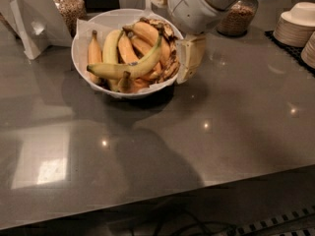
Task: Pick banana from white bowl
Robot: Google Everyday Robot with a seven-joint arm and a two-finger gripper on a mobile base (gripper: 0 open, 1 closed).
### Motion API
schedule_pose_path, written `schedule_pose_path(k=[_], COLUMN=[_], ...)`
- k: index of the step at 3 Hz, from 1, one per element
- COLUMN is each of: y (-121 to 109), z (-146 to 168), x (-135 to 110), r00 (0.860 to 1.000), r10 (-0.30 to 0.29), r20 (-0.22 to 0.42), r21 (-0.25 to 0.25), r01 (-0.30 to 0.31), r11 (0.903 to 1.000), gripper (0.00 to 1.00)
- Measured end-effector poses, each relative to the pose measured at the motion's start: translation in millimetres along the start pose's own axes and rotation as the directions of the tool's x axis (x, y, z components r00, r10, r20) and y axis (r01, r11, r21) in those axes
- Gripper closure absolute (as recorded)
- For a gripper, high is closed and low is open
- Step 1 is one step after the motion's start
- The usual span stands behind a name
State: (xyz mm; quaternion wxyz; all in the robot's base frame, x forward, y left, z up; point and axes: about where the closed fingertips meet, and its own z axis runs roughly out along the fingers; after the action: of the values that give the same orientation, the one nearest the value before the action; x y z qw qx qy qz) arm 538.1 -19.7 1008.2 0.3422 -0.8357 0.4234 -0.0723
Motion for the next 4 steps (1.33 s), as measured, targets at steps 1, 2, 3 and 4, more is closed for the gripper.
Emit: schedule_pose_path(k=[1,2,3,4], y=[-6,-5,-4,-2], z=[32,58,79,95], x=[-6,-12,-16,-14], r00=[0.996,0.992,0.989,0.988], r10=[-0.077,-0.111,-0.121,-0.120], r20=[0.035,0.068,0.090,0.100], r21=[-0.014,-0.033,-0.049,-0.063], r01=[0.077,0.113,0.126,0.127], r11=[0.9969,0.9930,0.9908,0.9900], gripper=[0.20,0.43,0.50,0.50])
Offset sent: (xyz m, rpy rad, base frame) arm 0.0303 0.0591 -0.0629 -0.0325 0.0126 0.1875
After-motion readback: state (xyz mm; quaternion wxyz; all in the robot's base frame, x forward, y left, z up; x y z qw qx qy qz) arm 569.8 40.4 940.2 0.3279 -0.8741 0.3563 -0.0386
